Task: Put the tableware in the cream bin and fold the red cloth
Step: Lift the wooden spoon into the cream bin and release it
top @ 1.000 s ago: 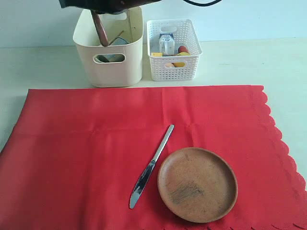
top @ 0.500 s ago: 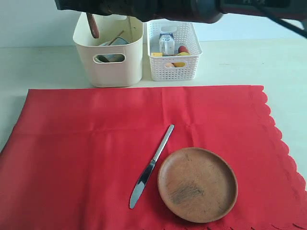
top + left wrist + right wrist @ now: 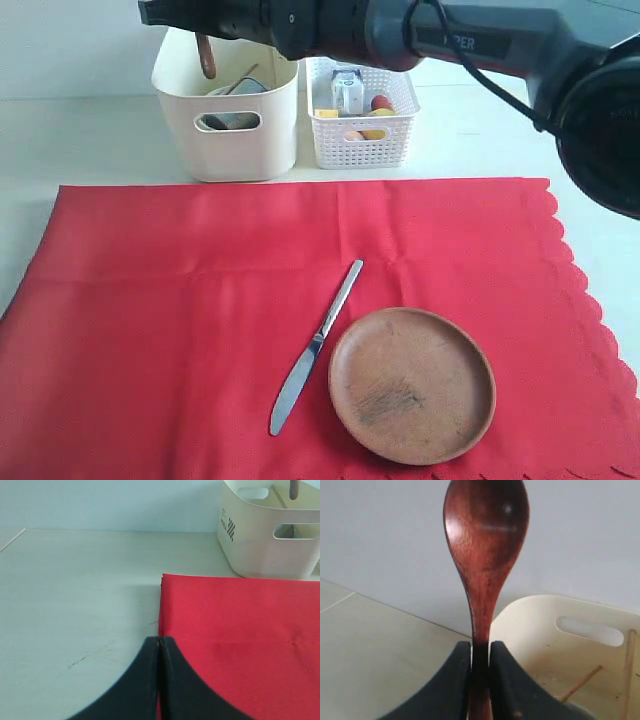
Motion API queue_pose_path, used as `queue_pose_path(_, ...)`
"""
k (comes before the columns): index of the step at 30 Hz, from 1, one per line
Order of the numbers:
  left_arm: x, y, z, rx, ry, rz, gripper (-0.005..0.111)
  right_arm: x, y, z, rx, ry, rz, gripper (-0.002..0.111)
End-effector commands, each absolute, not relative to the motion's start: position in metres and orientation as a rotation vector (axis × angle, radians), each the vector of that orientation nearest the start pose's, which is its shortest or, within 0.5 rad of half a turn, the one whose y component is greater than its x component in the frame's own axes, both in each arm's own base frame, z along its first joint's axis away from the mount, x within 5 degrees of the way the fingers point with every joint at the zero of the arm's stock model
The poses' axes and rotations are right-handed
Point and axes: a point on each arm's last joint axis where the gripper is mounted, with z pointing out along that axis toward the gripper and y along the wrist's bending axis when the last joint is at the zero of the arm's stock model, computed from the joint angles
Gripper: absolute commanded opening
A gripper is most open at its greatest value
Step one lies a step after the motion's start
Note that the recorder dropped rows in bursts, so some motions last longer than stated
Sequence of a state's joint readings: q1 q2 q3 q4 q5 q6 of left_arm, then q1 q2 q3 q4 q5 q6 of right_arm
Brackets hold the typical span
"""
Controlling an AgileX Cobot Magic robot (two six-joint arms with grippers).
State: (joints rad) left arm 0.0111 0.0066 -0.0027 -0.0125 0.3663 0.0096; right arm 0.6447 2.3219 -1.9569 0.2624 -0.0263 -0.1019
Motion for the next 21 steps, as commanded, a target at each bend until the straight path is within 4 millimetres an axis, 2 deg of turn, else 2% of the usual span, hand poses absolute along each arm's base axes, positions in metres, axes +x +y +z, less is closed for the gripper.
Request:
queue_pose_path(1, 0.053, 0.0, 0.181, -0.009, 1.837, 0.006, 0.0, 0.446, 0.334, 0.241, -0.431, 1.775, 0.565, 0.035)
queue_pose_path(2, 0.053, 0.0, 0.181, -0.009, 1.837, 0.006, 0.0, 0.446, 0.334, 0.241, -0.431, 1.775, 0.565, 0.046)
queue_pose_path(4, 0.053, 0.0, 0.181, -0.009, 1.837, 0.006, 0.0, 0.446, 0.334, 0.241, -0.432, 1.777, 0.564, 0.058)
queue_pose_path(6, 0.053, 0.0, 0.181, -0.009, 1.837, 0.006, 0.0, 0.444, 0.334, 0.241, -0.429, 1.797, 0.573, 0.063)
queue_pose_path(10, 0.053, 0.0, 0.181, -0.009, 1.837, 0.006, 0.0, 0.43, 0.33, 0.255, -0.458, 1.971, 0.615, 0.063)
queue_pose_path(12, 0.053, 0.0, 0.181, -0.009, 1.837, 0.006, 0.0, 0.423, 0.327, 0.264, -0.509, 2.017, 0.6, 0.062)
queue_pose_path(16, 0.053, 0.0, 0.181, -0.009, 1.837, 0.006, 0.0, 0.412, 0.321, 0.284, -0.555, 2.053, 0.597, 0.053)
queue_pose_path(18, 0.053, 0.0, 0.181, -0.009, 1.837, 0.006, 0.0, 0.409, 0.32, 0.29, -0.578, 2.054, 0.592, 0.047)
queue_pose_path(21, 0.053, 0.0, 0.181, -0.009, 1.837, 0.006, 0.0, 0.403, 0.316, 0.3, -0.621, 2.054, 0.578, 0.033)
